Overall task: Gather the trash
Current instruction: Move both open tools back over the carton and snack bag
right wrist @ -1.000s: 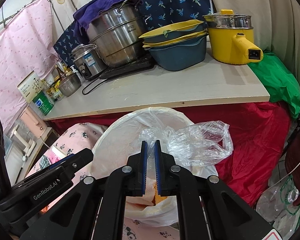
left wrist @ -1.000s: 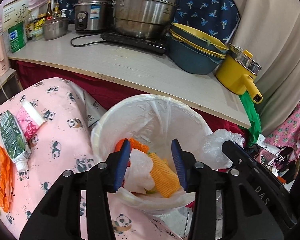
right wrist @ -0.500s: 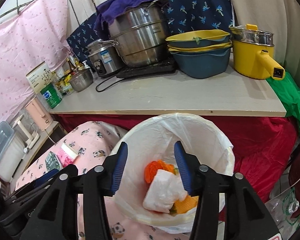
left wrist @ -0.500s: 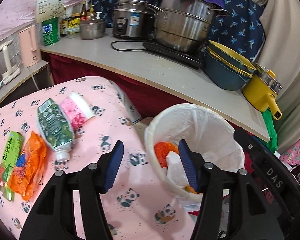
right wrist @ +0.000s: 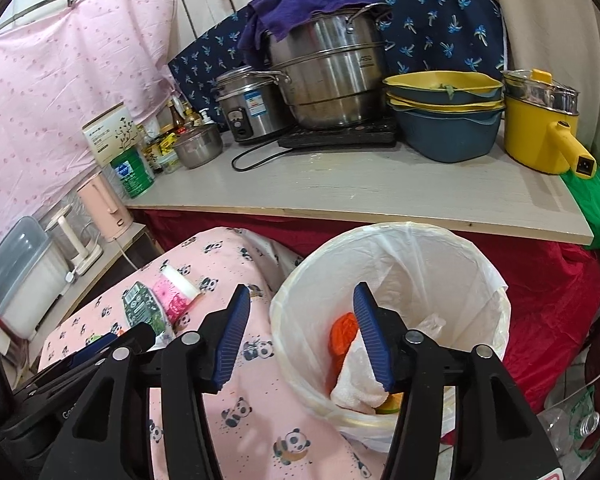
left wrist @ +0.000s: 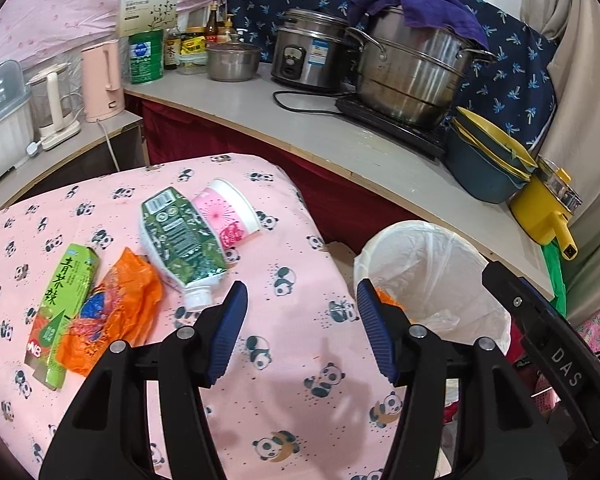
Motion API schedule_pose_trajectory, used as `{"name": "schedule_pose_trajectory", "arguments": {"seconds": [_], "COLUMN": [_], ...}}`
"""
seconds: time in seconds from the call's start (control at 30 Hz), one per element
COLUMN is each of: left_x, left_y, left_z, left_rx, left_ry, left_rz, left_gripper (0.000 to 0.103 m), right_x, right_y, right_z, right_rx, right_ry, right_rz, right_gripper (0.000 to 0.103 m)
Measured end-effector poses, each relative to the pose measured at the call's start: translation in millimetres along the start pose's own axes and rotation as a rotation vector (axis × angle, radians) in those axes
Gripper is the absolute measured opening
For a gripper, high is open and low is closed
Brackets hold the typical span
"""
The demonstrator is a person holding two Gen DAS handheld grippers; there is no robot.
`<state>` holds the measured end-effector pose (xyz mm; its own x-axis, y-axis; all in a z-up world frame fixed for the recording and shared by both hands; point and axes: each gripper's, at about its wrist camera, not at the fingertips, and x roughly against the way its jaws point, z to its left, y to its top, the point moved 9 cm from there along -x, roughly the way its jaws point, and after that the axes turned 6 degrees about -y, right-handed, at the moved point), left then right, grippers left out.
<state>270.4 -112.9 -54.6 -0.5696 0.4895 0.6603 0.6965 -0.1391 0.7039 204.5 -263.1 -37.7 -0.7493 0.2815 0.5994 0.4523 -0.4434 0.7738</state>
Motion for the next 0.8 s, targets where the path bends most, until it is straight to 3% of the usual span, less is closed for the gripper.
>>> {"name": "schedule_pose_trajectory", "arguments": {"seconds": [0.8], "left_x": [52.6], "left_y": [-32.3], "left_z": [96.7], "left_rx": [0.057], "left_ry": [0.196], "left_rz": [-0.032], "left_gripper": [0.074], "right_x": [12.4], "right_y": [-45.1], "right_z": [96.5], "right_rx": [0.177], "right_ry": [0.107], "right_rz": [0.077], "right_gripper": [0.059]}}
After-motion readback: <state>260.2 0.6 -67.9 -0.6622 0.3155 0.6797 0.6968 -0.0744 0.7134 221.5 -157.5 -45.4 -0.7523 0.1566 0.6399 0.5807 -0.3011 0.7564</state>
